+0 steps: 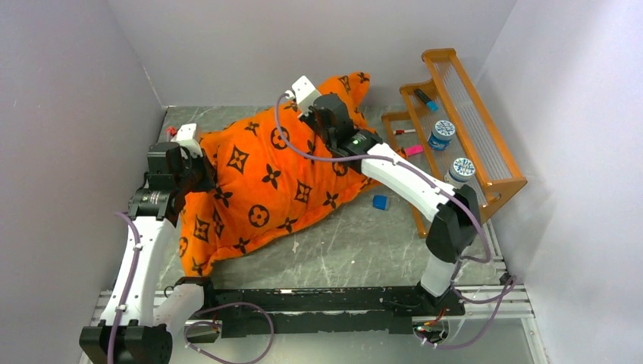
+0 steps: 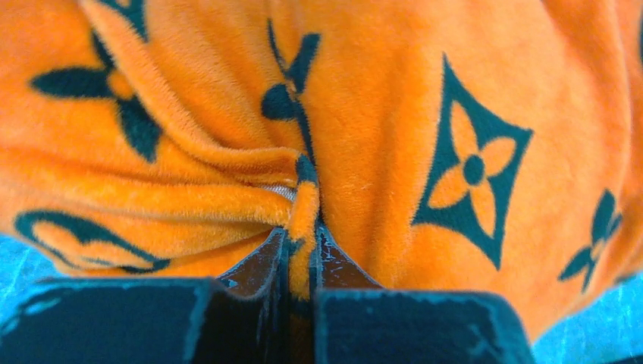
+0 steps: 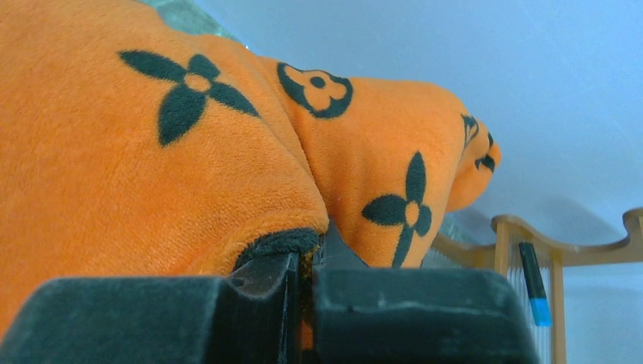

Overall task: Remove the pillowcase from the pillow
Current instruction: Adjust the pillow at the center of the board.

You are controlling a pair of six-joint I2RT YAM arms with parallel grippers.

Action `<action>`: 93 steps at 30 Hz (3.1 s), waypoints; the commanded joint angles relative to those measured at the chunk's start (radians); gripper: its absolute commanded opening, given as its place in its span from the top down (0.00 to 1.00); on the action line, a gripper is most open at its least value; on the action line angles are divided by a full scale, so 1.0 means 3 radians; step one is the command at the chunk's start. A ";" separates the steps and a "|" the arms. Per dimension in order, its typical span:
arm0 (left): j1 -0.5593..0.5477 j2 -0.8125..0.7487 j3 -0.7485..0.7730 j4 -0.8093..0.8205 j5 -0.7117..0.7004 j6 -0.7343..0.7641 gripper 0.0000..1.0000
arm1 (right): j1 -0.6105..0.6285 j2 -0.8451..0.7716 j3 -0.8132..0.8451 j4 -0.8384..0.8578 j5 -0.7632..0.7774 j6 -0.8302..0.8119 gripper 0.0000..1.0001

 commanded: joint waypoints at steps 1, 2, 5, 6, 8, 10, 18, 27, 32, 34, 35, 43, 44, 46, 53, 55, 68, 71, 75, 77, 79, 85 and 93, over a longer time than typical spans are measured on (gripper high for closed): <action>-0.0268 -0.0216 0.0074 0.0248 0.1307 -0.0204 0.95 | 0.0121 0.0164 0.0622 0.0914 -0.0479 0.0038 1.00; -0.0300 -0.0238 0.0069 0.0226 0.1332 -0.0210 0.95 | 0.0122 0.0232 0.0682 0.0902 -0.0521 0.0061 1.00; -0.0410 -0.0302 0.0057 0.0146 0.1374 -0.0205 0.95 | 0.0126 0.0426 0.0795 0.0922 -0.0624 0.0147 1.00; -0.0443 -0.0325 0.0042 0.0124 0.1387 -0.0205 0.95 | 0.0121 0.0508 0.0835 0.0923 -0.0650 0.0179 1.00; -0.0497 -0.0363 0.0003 0.0077 0.1420 -0.0205 0.95 | 0.0121 0.0640 0.0943 0.0896 -0.0715 0.0232 1.00; -0.0540 -0.0404 -0.0055 0.0037 0.1466 -0.0198 0.95 | 0.0120 0.0769 0.1073 0.0864 -0.0774 0.0271 1.00; -0.0591 -0.0572 -0.0338 -0.0180 0.1377 -0.0136 0.95 | 0.0125 0.1155 0.1269 0.0681 -0.0928 0.0346 1.00; -0.0591 -0.0653 0.0032 -0.0597 0.0154 0.0019 0.45 | 0.0116 0.0756 0.0573 0.0859 -0.0962 0.0487 0.79; -0.0591 -0.0626 0.0249 -0.0672 -0.0225 0.0086 0.30 | 0.0059 0.0381 0.0141 0.0968 -0.0919 0.0623 0.55; -0.0591 -0.0589 0.0319 -0.0691 -0.0288 0.0112 0.27 | 0.0023 0.0220 -0.0049 0.0976 -0.0895 0.0708 0.47; -0.0591 -0.0573 0.0344 -0.0690 -0.0281 0.0121 0.25 | 0.0016 0.0144 -0.0118 0.0944 -0.0877 0.0751 0.43; -0.0591 -0.0457 0.0705 -0.0655 -0.0638 0.0247 0.11 | 0.0007 -0.0760 -0.1231 0.1009 -0.0784 0.1323 0.19; -0.0591 -0.0417 0.0757 -0.0629 -0.0647 0.0269 0.09 | 0.0005 -0.0853 -0.1353 0.1007 -0.0780 0.1477 0.18; -0.0591 -0.0276 0.0864 -0.0602 -0.0628 0.0303 0.07 | 0.0004 -0.1023 -0.1588 0.1052 -0.0800 0.1770 0.15; -0.0588 0.0271 0.1104 -0.0258 -0.0522 0.0372 0.04 | -0.0002 -0.1400 -0.2318 0.1433 -0.0856 0.2497 0.06; -0.0582 0.0412 0.1142 -0.0095 -0.0549 0.0381 0.04 | -0.0008 -0.1474 -0.2475 0.1528 -0.0872 0.2671 0.03; -0.0275 0.1276 0.1532 0.0741 -0.0239 0.0375 0.03 | -0.0144 -0.1711 -0.3100 0.2280 -0.0978 0.3364 0.00; -0.0262 0.1416 0.1681 0.0766 -0.0332 0.0410 0.04 | -0.0155 -0.1666 -0.3122 0.2298 -0.0928 0.3500 0.00; -0.0239 0.1494 0.1552 0.0842 -0.0242 0.0552 0.02 | -0.0160 -0.1551 -0.3069 0.2183 -0.0685 0.3759 0.00; -0.0235 0.1408 0.1337 0.1007 -0.0101 0.0587 0.02 | -0.0160 -0.1469 -0.3081 0.2192 -0.0577 0.3894 0.00; -0.0228 0.1436 0.1283 0.0956 0.0078 0.0671 0.02 | -0.0161 -0.1401 -0.3151 0.2390 -0.0579 0.4009 0.00; -0.0186 0.1386 0.0979 0.1290 -0.0281 0.0540 0.02 | -0.0158 -0.1209 -0.3106 0.2479 -0.0555 0.4236 0.00; 0.0161 0.1627 0.0852 0.1474 0.0455 0.0289 0.02 | -0.0158 -0.0799 -0.2999 0.2836 -0.0701 0.4508 0.00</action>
